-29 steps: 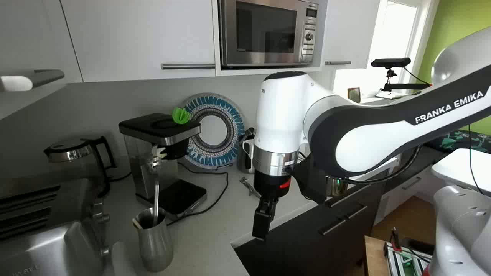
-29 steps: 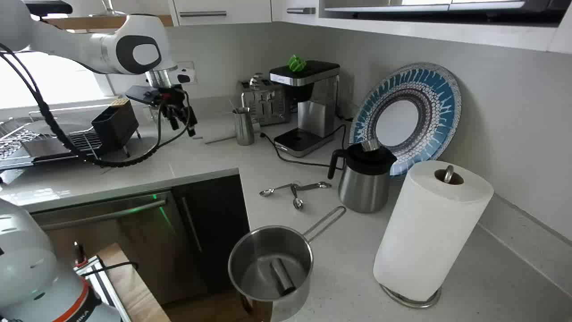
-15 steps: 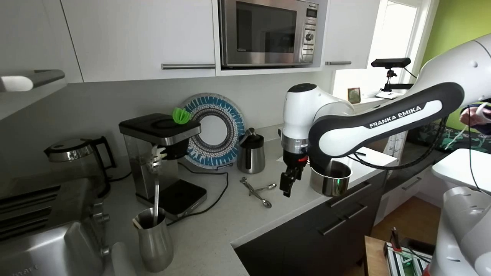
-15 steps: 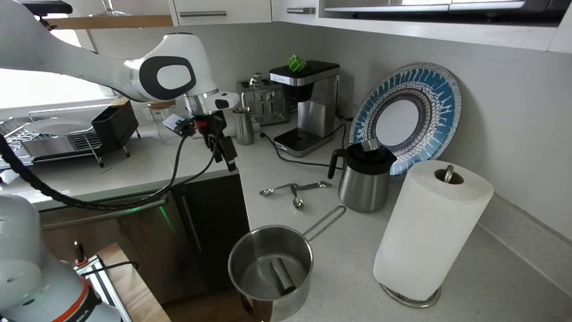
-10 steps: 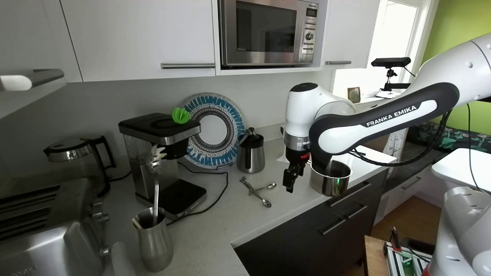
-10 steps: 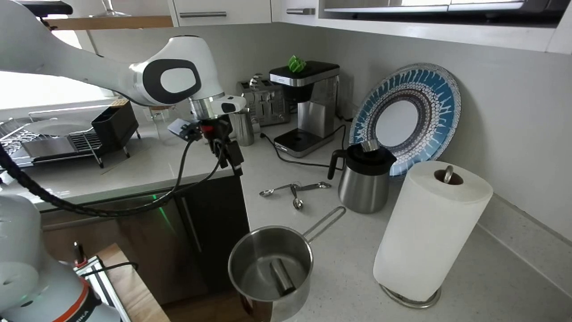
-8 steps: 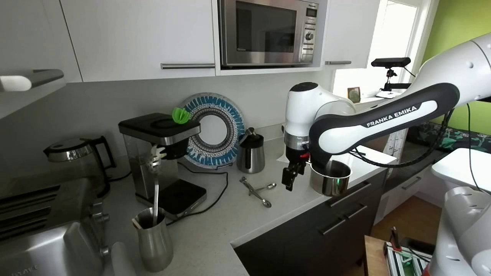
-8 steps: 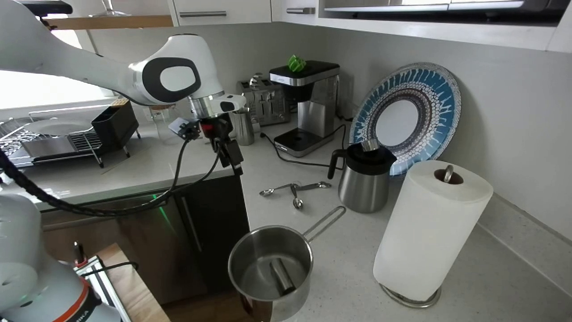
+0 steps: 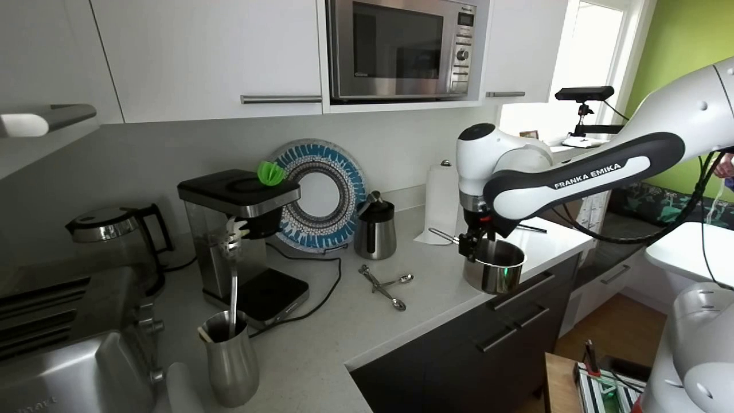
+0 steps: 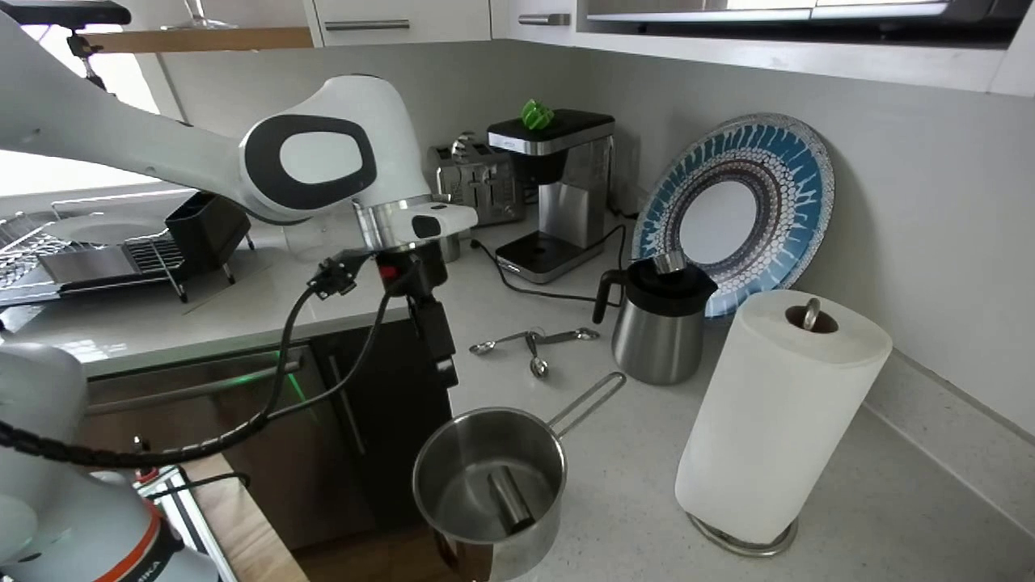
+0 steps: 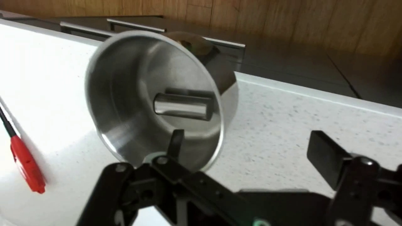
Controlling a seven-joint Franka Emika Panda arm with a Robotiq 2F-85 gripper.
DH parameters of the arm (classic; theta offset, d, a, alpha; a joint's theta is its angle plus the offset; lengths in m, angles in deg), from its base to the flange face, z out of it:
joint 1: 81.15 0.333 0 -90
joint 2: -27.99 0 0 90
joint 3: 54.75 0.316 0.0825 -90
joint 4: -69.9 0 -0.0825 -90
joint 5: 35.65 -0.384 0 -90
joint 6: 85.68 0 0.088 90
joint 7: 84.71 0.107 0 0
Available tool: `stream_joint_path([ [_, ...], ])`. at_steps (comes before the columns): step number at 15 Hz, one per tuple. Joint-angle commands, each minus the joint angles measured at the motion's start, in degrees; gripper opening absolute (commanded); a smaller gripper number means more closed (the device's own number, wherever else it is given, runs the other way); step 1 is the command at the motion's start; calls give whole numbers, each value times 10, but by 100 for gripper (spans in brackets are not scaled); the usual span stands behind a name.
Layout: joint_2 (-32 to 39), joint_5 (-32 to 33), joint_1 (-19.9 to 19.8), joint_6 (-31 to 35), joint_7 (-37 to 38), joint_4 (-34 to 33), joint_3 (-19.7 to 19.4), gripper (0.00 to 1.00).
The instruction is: Move the silver pot to the left.
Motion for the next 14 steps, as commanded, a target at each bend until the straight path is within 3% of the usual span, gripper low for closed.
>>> stream_joint_path([
  [1,-2,22,-25,41,-59,24,-55,100],
  [2,1,11,-15,14,-32,9,-31,100],
  [5,1,11,-19,19,-40,8,-39,100],
  [8,18,51,-17,57,-68,10,-31,100],
  [14,47,79,-25,28,-49,-2,-35,100],
])
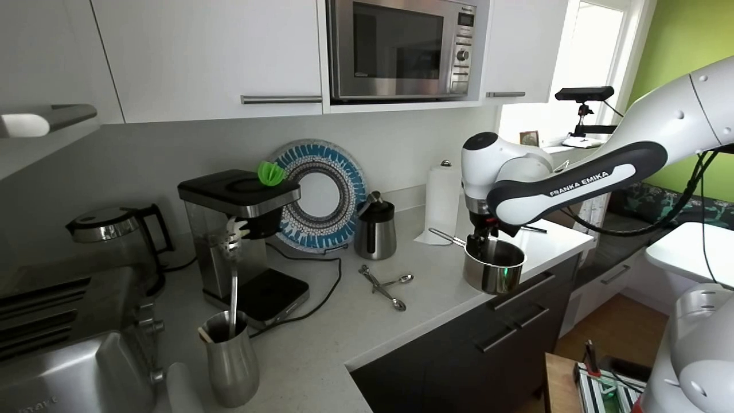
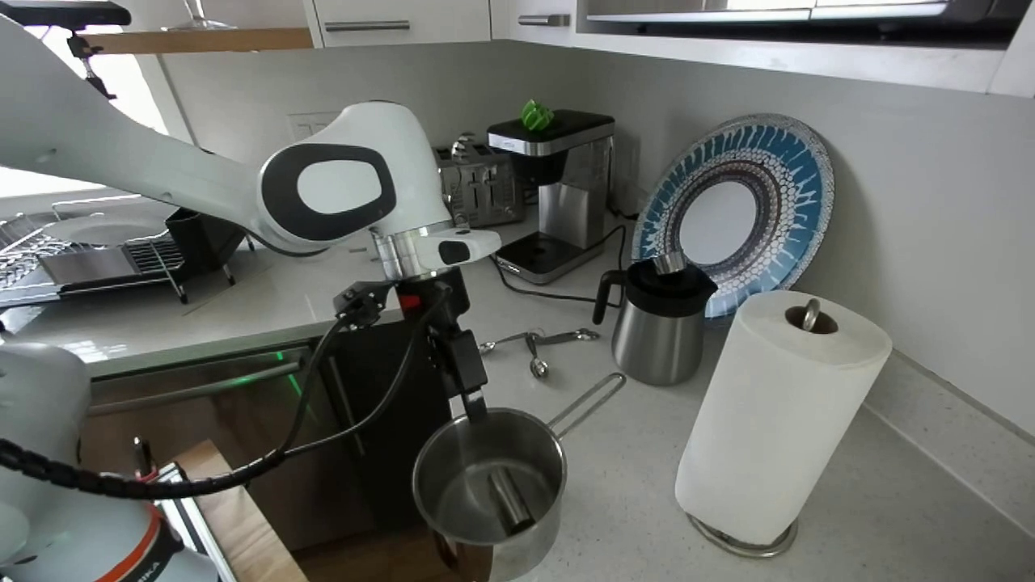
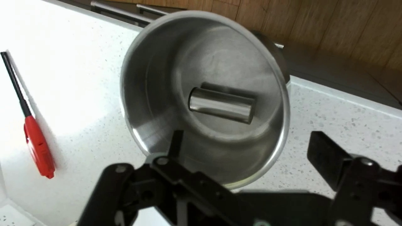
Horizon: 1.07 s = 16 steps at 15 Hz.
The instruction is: Move the silver pot to the left.
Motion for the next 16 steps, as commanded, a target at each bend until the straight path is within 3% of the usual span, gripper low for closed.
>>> stream_joint_path([
  [1,18,12,-2,-15,5,-1,-4,100],
  [13,105,-43,29,51,-87,-8,-24,100],
  [14,112,-52,31,53,-94,-8,-25,97],
  [15,119,-62,32,62,-105,-8,-27,73],
  [16,125,-74,34,73,-121,-8,-30,73],
])
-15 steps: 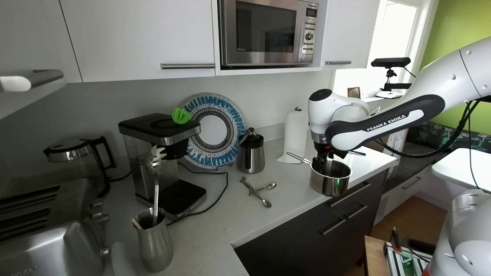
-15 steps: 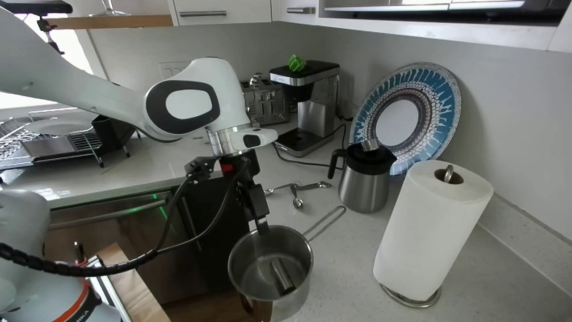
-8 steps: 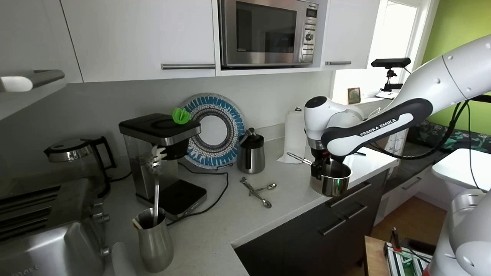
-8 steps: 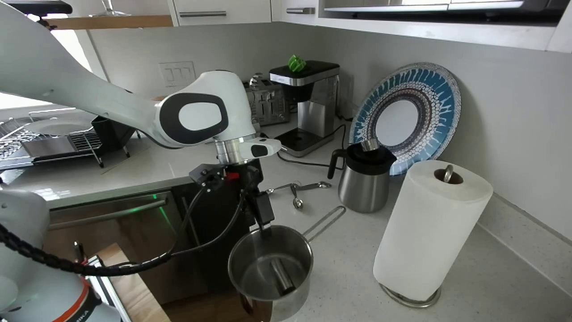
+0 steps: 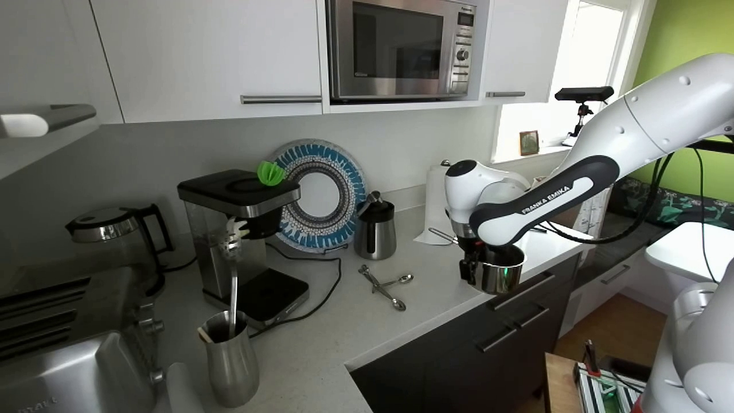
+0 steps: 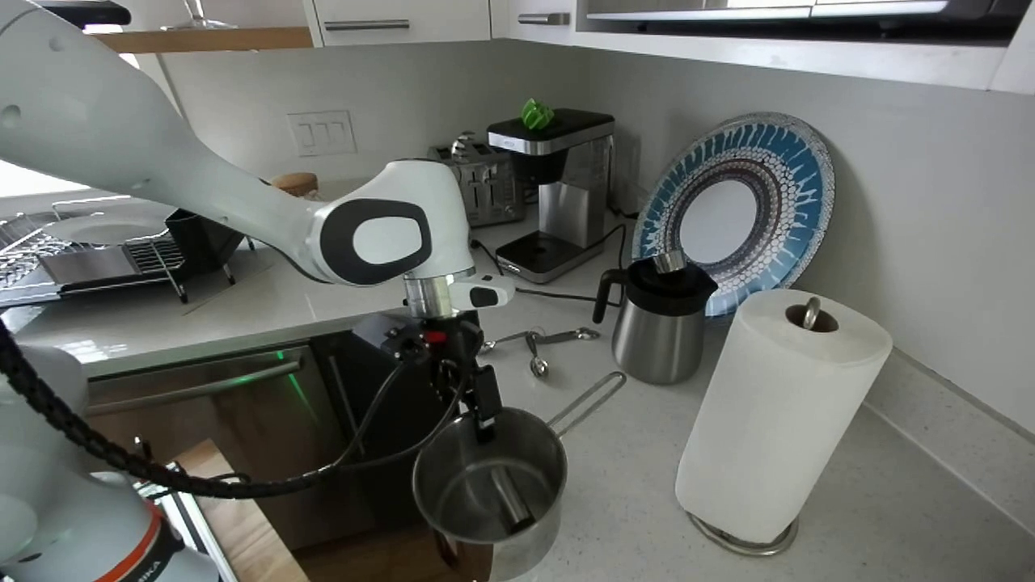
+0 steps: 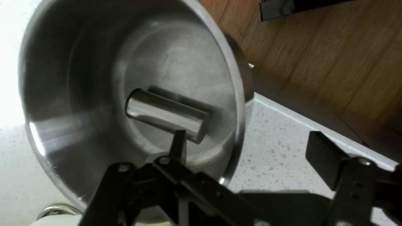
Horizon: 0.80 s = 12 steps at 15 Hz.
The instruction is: Move the silver pot to the left.
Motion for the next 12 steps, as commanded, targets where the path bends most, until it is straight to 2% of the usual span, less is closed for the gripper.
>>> stream_joint_path([
  [1,31,-47,13,36,-58,-6,-20,69],
  [6,46,-125,8,81,-166,-15,-51,29],
  [9,60,-178,5,87,-207,-34,-70,7],
  [10,63,-194,5,86,-218,-41,-75,1],
  [12,61,-221,4,73,-236,-57,-83,0],
])
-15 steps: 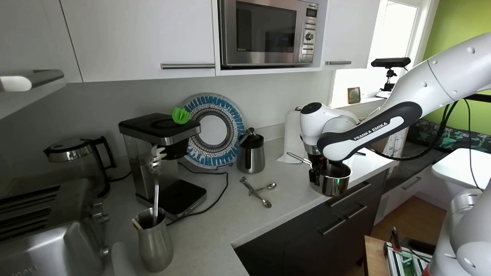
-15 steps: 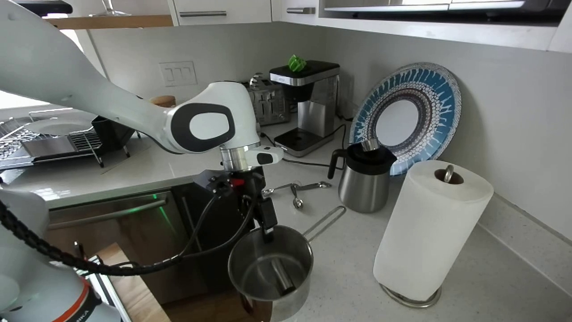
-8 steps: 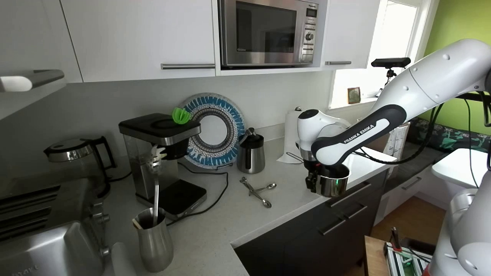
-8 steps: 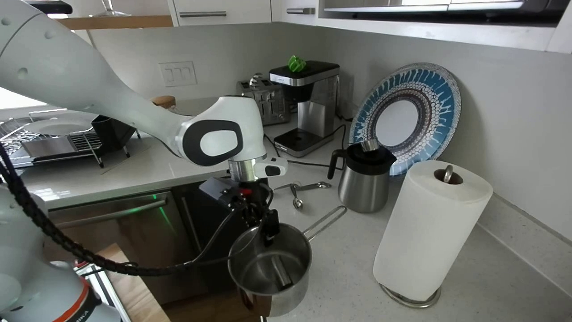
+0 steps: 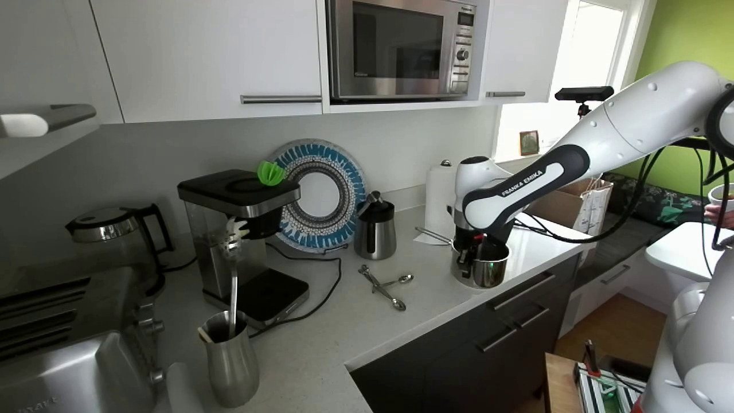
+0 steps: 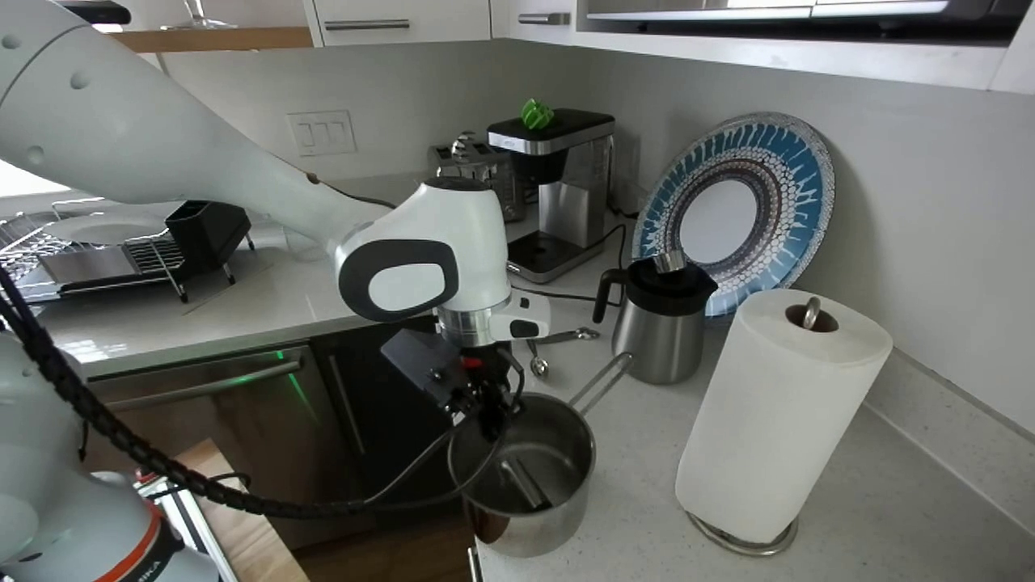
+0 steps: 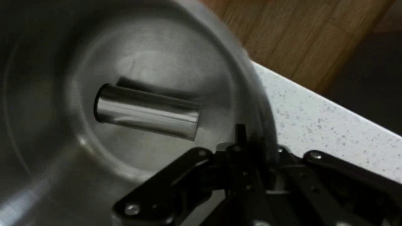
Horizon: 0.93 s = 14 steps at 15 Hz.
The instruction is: Move the silver pot to the left.
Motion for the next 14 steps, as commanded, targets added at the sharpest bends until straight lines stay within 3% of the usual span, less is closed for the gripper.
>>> stream_joint_path([
  [1,12,-49,0,-7,-38,-31,-16,0],
  [3,15,-47,-1,-19,-28,-40,-13,1],
  [7,-51,30,-14,7,32,-4,-5,1],
  [14,-171,235,-22,46,130,57,64,1],
])
